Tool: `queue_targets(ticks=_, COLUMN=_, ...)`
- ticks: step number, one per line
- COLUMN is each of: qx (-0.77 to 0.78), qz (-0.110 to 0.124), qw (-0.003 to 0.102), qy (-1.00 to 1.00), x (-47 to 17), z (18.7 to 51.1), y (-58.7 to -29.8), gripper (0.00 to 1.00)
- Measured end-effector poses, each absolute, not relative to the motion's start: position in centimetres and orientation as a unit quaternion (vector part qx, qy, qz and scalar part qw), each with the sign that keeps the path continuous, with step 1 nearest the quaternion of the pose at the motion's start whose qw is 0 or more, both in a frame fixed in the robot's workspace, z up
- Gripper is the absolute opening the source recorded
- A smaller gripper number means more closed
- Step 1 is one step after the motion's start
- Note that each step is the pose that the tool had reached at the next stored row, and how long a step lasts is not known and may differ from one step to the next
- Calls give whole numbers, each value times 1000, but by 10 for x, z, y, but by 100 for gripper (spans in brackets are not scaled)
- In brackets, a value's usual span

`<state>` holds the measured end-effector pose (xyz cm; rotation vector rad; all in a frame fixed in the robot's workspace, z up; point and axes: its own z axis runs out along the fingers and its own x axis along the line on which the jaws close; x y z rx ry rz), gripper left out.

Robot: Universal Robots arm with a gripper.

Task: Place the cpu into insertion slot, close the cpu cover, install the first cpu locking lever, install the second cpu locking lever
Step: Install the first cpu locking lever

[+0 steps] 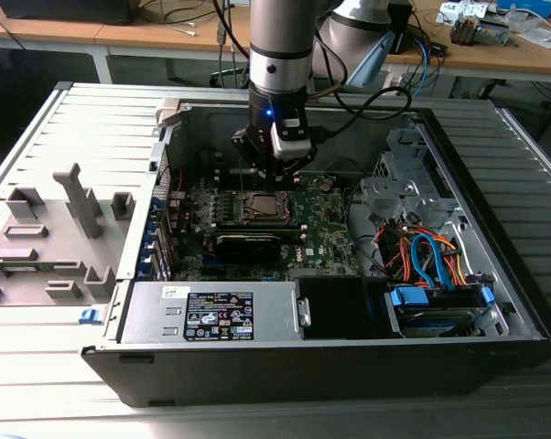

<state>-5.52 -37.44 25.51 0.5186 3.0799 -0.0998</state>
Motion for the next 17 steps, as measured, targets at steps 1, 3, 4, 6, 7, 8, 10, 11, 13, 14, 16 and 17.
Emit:
queue_targets(ticks=1, qx=164, qz=-32, qw=8, qy=986, x=-55, z=255, y=-374, gripper=11)
queue_targets(ticks=3, qx=162, qz=-32, qw=8, qy=986, x=-55, z=255, y=-374, gripper=11)
queue_targets(ticks=4, qx=161, qz=-32, qw=9, qy=986, x=-55, z=255, y=-374, gripper=11)
queue_targets(ticks=6, qx=160, qz=-32, qw=9, qy=987, x=-55, z=255, y=-374, gripper=11)
queue_targets(ticks=7, qx=159, qz=-32, qw=9, qy=987, x=-55, z=255, y=-374, gripper=11)
queue_targets(ticks=8, qx=157, qz=-32, qw=9, qy=987, x=-55, z=255, y=-374, gripper=11)
queue_targets(ticks=10, qx=155, qz=-32, qw=9, qy=987, x=-55, z=255, y=-374, gripper=11)
queue_targets(ticks=11, qx=154, qz=-32, qw=9, qy=988, x=-55, z=255, y=-374, gripper=11)
queue_targets(ticks=13, qx=152, qz=-32, qw=9, qy=988, x=-55, z=255, y=-374, gripper=11)
queue_targets(ticks=14, qx=151, qz=-32, qw=9, qy=988, x=-55, z=255, y=-374, gripper=11)
queue_targets(ticks=16, qx=149, qz=-32, qw=9, qy=988, x=-55, z=255, y=-374, gripper=11)
queue_targets(ticks=17, qx=148, qz=-32, qw=9, qy=988, x=-55, z=255, y=-374, gripper=11)
